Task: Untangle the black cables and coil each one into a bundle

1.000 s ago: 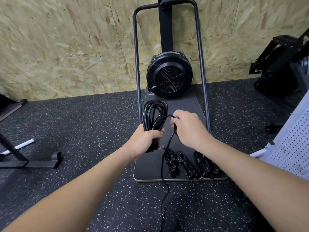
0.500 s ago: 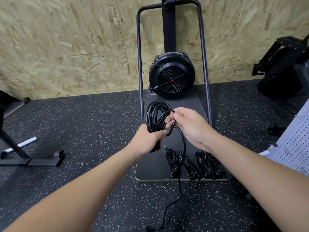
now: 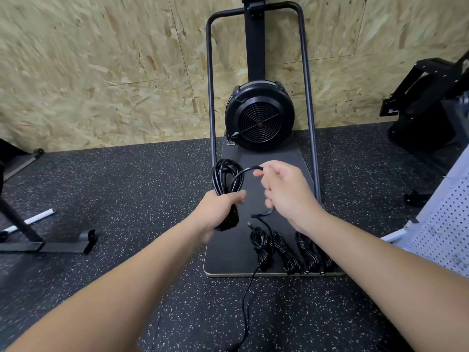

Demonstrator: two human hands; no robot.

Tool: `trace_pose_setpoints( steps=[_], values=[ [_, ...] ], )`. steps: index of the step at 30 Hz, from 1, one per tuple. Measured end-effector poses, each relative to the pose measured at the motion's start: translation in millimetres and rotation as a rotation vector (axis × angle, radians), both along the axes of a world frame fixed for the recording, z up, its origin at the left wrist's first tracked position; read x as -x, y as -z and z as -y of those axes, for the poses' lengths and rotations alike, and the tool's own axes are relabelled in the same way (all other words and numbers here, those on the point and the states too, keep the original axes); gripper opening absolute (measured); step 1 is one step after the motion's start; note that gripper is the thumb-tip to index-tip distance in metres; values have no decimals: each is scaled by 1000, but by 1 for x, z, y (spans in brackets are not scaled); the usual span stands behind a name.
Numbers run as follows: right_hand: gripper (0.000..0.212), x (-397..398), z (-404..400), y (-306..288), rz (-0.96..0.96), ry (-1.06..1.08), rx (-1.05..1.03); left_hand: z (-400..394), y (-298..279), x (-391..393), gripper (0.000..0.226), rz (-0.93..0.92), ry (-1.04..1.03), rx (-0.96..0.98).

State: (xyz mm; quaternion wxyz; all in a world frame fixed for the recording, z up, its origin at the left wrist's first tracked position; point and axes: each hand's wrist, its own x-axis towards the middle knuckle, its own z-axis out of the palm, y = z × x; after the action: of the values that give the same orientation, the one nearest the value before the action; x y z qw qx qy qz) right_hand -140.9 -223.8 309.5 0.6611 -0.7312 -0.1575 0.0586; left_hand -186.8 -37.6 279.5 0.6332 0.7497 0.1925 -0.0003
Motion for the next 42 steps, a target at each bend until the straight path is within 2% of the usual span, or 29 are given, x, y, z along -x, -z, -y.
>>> trace_pose_setpoints(
  steps=[2, 6, 10, 14, 17, 20, 23, 26, 30, 31, 34, 36, 38, 42],
  values=[
    [31, -8, 8, -4, -39, 41, 145, -6, -2, 1, 28, -20, 19, -24],
    [33, -15, 24, -6, -257, -169, 339, -18, -12, 3, 13, -5, -88, 71],
    [24, -16, 30, -4, -174, -191, 278, -27, -19, 4, 8, 4, -155, 135],
    [26, -10, 22, -18, -148, -197, 67, -22, -23, 9, 20, 3, -12, 220],
    [32, -5, 17, -32, -275, -220, -191, -14, -24, 14, 24, 61, 174, 310],
    [27, 0, 13, -42, -425, -240, -475, 7, -31, 22, 30, 115, 295, 360],
    [28, 7, 7, -48, -421, -185, -578, 30, -37, 29, 30, 160, 320, 340],
    [32, 13, 2, -52, -220, -54, -409, 43, -40, 32, 19, 190, 353, 297],
    [26, 20, 0, -47, 313, 172, 12, 50, -40, 34, 26, 158, 351, 307],
    [25, 20, -1, -45, 364, 203, 58, 51, -38, 34, 27, 153, 353, 325],
    [24, 18, -5, -44, 261, 181, 10, 51, -35, 33, 37, 125, 357, 341],
    [19, 13, -8, -39, 157, 131, -27, 47, -36, 31, 27, 136, 395, 314],
    [19, 11, -8, -35, 123, 69, 43, 42, -37, 30, 15, 166, 484, 257],
    [50, 11, -4, -33, 164, -46, 223, 42, -32, 32, 4, 181, 435, 176]
  ],
)
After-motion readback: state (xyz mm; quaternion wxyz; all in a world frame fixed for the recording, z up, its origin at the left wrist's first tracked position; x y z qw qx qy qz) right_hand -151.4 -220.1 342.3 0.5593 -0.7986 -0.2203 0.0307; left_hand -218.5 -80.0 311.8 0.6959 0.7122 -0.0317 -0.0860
